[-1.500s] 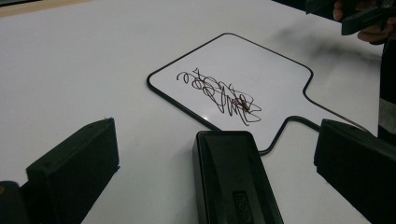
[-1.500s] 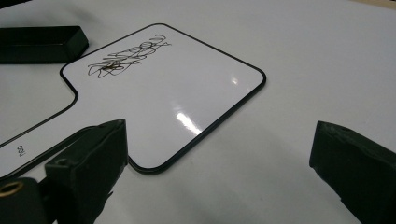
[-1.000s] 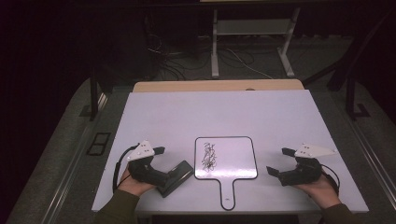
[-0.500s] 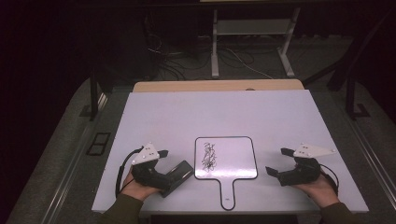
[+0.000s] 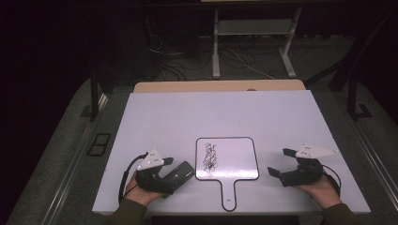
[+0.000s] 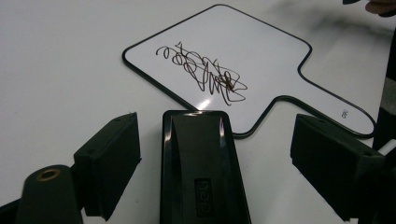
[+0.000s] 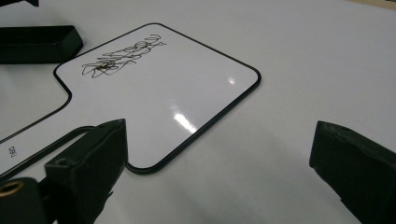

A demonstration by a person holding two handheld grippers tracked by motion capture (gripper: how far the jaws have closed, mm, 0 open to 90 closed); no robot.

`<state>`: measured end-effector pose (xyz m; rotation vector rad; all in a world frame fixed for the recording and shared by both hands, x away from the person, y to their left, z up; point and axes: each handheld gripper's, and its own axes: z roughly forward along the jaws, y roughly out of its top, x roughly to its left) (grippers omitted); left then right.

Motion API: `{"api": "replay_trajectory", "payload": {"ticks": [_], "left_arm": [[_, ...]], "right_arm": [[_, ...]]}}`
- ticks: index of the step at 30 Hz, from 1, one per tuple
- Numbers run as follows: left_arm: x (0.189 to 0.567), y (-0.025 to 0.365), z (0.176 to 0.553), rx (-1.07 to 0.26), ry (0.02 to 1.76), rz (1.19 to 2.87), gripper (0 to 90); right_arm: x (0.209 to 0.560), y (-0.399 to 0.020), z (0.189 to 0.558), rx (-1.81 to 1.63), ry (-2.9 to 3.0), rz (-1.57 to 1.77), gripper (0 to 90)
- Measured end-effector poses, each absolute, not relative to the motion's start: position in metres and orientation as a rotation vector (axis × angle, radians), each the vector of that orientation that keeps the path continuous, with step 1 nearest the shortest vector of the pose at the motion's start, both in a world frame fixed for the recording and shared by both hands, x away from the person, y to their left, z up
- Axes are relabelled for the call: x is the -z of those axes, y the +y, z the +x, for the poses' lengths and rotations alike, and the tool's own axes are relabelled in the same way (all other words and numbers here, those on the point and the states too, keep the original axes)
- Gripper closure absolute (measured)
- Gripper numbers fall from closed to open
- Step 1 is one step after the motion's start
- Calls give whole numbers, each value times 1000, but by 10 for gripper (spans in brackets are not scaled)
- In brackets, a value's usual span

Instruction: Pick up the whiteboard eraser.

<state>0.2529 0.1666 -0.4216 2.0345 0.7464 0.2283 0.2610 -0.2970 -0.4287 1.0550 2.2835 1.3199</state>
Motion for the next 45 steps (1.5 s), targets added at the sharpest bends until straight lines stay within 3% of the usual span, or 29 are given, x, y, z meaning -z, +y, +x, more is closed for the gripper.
{"api": "replay_trajectory", "payload": {"ticks": [27,45], "left_arm": [[440,160,256,-237,794,2217,349],[443,157,256,-244,803,2281,383]], "right_arm": [[431,-297,261,-1312,2296,1060,34],[431,-298,262,-1314,2299,1063,34]]}}
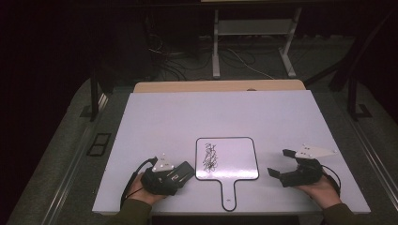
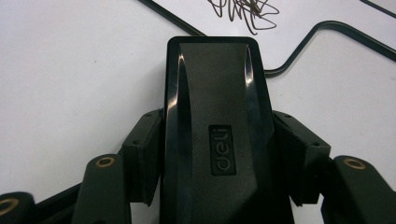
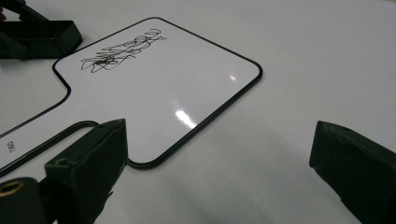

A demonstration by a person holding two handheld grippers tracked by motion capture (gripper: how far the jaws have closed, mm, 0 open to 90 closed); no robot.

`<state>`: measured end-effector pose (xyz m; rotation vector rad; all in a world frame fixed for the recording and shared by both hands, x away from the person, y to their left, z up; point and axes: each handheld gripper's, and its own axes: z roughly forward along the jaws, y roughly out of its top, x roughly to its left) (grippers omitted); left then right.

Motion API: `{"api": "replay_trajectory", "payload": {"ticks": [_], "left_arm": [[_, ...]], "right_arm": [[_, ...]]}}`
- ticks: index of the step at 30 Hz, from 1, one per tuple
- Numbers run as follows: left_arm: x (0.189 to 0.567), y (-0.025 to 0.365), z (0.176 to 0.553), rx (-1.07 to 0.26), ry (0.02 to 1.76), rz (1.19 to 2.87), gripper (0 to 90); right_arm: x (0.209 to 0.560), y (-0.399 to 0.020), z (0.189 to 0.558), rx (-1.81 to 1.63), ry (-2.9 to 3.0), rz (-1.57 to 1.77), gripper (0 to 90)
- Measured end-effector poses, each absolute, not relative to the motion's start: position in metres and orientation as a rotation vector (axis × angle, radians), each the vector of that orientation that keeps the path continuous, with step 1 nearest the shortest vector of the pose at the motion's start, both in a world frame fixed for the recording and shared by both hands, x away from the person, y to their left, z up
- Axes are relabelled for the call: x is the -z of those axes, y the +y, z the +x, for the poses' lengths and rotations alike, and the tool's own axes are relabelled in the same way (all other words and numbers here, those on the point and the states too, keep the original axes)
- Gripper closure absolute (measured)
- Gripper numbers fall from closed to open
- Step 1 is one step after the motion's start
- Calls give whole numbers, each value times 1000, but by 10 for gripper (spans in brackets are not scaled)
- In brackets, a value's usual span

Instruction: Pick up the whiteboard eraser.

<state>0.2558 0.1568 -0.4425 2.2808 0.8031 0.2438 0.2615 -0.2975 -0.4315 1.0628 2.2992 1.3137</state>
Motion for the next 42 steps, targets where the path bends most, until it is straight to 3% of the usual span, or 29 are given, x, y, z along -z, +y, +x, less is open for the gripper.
{"api": "replay_trajectory", "payload": {"ticks": [42], "left_arm": [[415,149,272,-230,723,2280,394]], "right_arm": [[433,-299,262,-1320,2300,1069,34]]}}
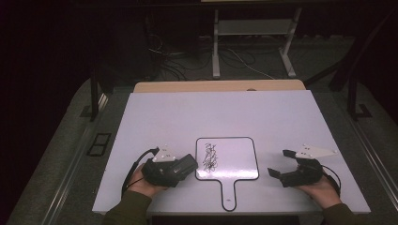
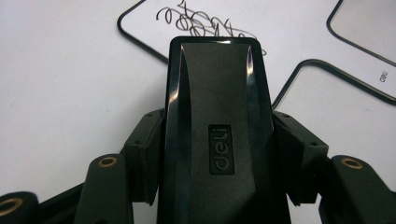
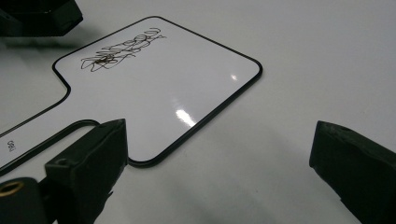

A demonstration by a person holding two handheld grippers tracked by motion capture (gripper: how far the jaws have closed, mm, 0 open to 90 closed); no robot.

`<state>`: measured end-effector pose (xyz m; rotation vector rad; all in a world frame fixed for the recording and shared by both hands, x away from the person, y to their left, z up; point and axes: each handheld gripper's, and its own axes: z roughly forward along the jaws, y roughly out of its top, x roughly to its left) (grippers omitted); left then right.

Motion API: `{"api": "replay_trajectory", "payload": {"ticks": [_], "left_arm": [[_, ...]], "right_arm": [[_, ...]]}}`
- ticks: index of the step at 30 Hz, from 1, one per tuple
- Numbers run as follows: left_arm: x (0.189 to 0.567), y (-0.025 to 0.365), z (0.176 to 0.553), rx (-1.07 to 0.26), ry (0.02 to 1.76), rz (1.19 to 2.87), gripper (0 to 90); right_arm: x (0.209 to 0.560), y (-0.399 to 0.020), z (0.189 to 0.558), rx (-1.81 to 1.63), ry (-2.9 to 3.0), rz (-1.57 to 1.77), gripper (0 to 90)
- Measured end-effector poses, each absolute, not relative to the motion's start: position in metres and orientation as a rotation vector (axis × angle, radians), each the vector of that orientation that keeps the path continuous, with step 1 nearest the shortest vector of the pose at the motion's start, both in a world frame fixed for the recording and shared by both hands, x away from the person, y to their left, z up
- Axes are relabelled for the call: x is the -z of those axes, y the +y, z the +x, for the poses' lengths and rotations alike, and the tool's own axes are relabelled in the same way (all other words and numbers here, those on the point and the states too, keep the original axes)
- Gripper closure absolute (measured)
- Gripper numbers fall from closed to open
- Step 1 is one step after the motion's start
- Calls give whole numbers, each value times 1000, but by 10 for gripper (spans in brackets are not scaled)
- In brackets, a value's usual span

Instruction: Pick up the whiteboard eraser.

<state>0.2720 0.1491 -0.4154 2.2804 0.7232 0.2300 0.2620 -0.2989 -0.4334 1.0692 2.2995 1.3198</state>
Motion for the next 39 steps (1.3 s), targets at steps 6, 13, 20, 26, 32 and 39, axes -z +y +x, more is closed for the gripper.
{"api": "replay_trajectory", "payload": {"ticks": [6,13,20,26,32,39], "left_arm": [[409,144,276,-223,695,2271,394],[401,139,281,-224,679,2255,394],[392,133,296,-207,665,2227,394],[385,125,305,-198,639,2231,394],[382,119,313,-185,624,2241,394],[380,113,319,-192,617,2239,393]], "right_arm": [[433,-300,261,-1325,2294,1071,34],[432,-300,262,-1327,2291,1074,34],[433,-301,264,-1333,2289,1091,34],[434,-301,262,-1333,2295,1083,34],[434,-301,260,-1335,2295,1078,34],[434,-301,260,-1339,2292,1081,34]]}}
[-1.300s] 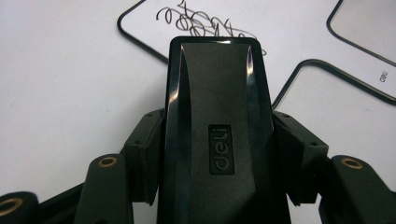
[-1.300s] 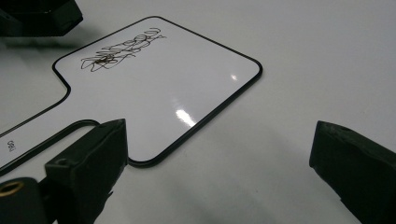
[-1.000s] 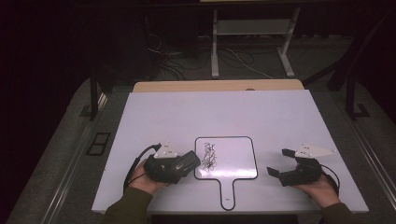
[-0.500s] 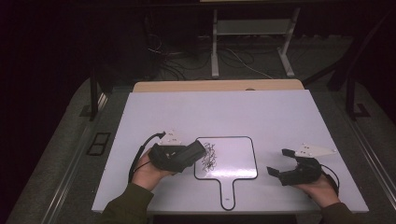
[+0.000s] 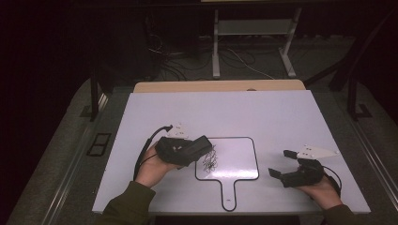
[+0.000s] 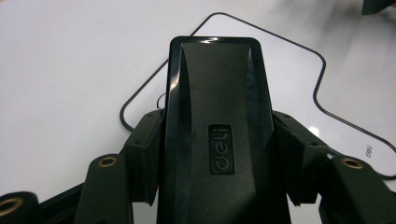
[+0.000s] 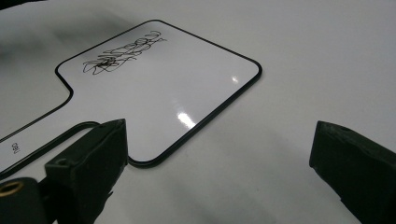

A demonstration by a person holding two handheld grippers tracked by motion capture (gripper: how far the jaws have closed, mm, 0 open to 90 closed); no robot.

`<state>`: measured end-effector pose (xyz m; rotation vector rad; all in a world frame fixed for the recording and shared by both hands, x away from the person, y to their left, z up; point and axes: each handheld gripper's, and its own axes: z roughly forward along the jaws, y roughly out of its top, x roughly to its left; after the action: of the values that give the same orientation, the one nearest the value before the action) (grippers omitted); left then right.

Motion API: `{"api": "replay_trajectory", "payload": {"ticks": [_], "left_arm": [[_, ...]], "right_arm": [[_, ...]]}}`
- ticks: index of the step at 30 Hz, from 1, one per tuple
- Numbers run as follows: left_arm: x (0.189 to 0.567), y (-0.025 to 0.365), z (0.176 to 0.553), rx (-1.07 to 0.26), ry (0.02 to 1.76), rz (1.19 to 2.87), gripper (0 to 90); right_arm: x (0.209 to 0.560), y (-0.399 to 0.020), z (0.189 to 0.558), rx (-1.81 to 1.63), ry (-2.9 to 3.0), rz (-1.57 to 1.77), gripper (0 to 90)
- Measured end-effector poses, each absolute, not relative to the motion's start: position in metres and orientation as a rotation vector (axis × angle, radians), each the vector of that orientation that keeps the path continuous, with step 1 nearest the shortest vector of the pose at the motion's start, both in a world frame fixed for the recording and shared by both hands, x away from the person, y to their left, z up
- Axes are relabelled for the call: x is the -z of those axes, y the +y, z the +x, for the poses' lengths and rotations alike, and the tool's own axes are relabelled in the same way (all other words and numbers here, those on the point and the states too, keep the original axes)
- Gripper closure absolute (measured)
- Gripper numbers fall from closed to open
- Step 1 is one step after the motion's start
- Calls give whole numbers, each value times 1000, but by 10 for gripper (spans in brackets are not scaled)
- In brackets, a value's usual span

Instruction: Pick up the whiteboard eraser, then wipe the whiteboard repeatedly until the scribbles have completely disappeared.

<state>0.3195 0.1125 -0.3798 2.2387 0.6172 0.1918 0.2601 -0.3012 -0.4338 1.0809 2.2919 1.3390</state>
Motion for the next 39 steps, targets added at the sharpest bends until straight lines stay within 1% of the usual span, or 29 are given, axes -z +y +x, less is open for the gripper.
{"api": "replay_trajectory", "payload": {"ticks": [21,39], "left_arm": [[380,86,353,-191,597,2234,393],[397,70,381,-168,630,2248,393]], "right_arm": [[435,-301,261,-1340,2288,1081,34],[435,-299,264,-1354,2289,1084,34]]}}
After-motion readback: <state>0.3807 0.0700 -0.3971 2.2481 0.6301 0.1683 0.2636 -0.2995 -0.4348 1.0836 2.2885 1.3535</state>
